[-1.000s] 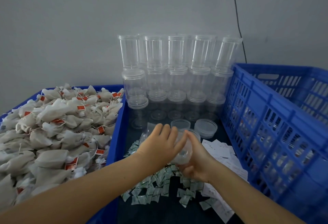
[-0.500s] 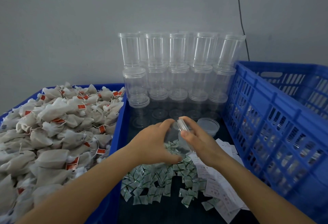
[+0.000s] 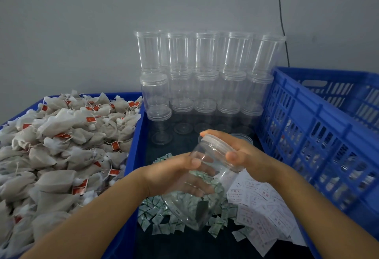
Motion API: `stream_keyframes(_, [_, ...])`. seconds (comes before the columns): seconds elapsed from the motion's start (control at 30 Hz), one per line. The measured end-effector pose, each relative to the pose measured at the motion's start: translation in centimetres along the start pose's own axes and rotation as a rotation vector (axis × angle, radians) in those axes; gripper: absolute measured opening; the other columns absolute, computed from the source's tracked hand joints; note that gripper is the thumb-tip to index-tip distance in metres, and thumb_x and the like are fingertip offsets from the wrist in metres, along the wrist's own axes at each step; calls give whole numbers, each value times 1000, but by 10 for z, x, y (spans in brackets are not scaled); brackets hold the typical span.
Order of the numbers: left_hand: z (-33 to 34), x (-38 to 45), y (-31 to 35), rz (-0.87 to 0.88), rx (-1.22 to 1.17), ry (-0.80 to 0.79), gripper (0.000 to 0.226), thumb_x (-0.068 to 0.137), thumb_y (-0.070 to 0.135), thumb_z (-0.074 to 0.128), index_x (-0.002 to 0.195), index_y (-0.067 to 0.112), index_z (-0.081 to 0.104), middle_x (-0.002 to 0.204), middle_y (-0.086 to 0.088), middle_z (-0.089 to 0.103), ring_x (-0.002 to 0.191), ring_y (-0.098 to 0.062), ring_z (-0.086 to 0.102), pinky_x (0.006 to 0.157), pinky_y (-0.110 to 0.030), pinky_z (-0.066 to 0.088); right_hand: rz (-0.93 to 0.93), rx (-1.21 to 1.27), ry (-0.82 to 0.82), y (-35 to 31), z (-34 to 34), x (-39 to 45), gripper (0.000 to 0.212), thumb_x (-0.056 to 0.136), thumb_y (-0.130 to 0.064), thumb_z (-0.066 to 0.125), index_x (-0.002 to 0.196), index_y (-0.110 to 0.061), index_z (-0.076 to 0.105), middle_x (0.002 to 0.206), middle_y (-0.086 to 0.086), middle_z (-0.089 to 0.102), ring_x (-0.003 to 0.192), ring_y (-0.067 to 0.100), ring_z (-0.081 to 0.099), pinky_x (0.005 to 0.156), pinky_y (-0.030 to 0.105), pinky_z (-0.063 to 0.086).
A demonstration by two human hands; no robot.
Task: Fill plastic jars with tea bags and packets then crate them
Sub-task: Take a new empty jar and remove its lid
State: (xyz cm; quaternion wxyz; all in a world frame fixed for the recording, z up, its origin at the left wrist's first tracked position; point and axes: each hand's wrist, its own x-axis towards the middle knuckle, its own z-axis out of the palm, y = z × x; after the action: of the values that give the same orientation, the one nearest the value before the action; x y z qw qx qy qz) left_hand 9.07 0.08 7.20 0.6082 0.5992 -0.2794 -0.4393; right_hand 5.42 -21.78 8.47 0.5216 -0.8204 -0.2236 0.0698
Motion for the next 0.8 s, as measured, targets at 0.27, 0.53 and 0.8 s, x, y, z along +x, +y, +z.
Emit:
stream_keyframes(0.27, [-3, -2, 2, -25, -258, -191, 96, 58, 59, 77, 128, 4, 44, 116, -15, 58, 96, -33, 62, 85, -42, 49, -87, 127, -12, -4, 8, 6, 80, 71, -88, 54, 141, -50, 46, 138, -20, 55, 129, 8, 53, 103, 31, 45])
stream_keyframes(0.53, [-5, 2, 0, 211, 927, 758, 94, 63, 54, 79, 140, 31, 31, 134, 13, 48, 115, -5, 53, 98, -29, 47, 379, 65, 182, 11, -17, 8, 123, 49, -95, 54, 154, -49, 10, 145, -3, 50, 100, 8, 71, 81, 32, 61])
stream_keyframes(0.8, [2, 8, -10, 549, 2020, 918, 81, 61, 27, 84, 133, 18, 48, 130, -6, 58, 119, -28, 55, 97, -45, 42, 641, 480, 140, 8, 10, 25, 113, 59, -92, 33, 145, -21, 48, 120, 26, 67, 76, 34, 74, 51, 27, 56])
